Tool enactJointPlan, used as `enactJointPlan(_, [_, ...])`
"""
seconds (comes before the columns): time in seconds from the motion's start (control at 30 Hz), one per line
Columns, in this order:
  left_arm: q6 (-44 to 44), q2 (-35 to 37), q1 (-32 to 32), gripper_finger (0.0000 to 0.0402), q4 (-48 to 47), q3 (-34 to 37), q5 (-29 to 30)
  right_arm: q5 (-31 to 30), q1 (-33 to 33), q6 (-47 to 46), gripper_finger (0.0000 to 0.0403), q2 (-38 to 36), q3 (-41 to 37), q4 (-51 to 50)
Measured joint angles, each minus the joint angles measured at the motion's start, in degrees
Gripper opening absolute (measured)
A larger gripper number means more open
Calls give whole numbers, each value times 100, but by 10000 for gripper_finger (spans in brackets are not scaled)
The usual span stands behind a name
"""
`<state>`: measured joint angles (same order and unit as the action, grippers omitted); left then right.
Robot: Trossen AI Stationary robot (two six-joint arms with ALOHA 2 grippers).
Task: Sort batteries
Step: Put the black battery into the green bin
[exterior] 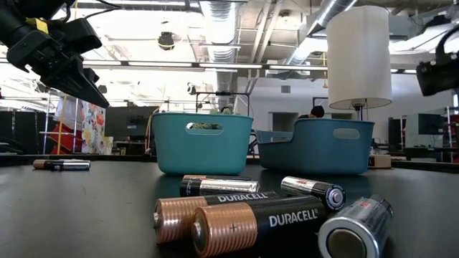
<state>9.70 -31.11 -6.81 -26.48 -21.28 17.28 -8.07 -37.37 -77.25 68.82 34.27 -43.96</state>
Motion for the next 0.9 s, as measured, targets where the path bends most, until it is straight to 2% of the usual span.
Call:
enactJointPlan(0.23, [2,0,0,70,2,0,0,97,0,-67,137,262,-399,666])
enactJointPlan(0.6, [2,2,0,70,28,2,0,-22,-5,119,132,920,-392,631])
enactJointPlan(0.7, [2,1,0,70,23,2,0,-40,-5,118,111,891,-397,610])
enactJointPlan(0.9, [193,0,0,70,27,2,0,-119,13,119,32,843,-367,621])
